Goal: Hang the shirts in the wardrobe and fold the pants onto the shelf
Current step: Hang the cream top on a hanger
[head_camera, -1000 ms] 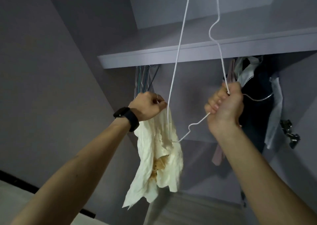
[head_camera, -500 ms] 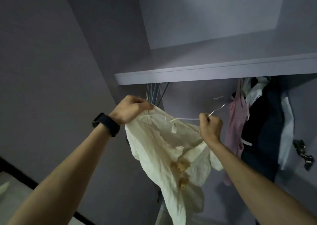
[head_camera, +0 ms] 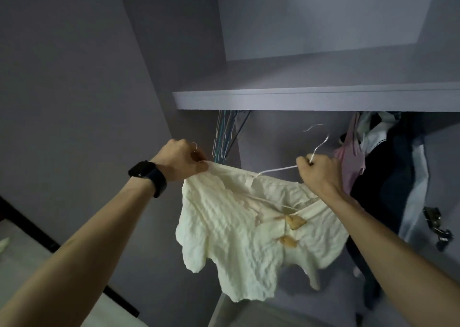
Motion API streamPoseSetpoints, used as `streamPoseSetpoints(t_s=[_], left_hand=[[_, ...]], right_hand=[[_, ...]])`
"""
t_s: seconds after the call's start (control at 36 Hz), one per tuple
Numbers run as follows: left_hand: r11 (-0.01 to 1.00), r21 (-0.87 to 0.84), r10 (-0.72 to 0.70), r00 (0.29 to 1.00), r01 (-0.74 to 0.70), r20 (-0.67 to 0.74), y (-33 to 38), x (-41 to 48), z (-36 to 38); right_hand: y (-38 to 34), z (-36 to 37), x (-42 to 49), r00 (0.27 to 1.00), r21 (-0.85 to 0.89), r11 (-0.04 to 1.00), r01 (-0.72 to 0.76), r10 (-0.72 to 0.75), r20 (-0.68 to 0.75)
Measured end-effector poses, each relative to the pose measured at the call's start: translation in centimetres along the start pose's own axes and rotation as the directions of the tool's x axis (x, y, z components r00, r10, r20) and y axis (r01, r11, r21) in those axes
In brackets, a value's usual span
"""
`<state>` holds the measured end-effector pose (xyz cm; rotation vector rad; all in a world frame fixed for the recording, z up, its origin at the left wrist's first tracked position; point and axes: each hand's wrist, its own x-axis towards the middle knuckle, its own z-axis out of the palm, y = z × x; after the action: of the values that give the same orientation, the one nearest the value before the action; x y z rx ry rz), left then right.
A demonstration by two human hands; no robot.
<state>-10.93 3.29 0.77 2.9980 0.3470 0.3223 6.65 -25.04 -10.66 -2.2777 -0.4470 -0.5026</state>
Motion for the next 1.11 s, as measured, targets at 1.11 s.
streamPoseSetpoints(t_s=[1.11], left_hand=[[0.886, -0.46, -0.023, 0.996, 0.06, 0.086, 5.1, -2.3, 8.9]], right_hand=[[0.7, 2.2, -4.7, 0.67, 0.279, 0.866, -0.416, 0.085, 0.738]])
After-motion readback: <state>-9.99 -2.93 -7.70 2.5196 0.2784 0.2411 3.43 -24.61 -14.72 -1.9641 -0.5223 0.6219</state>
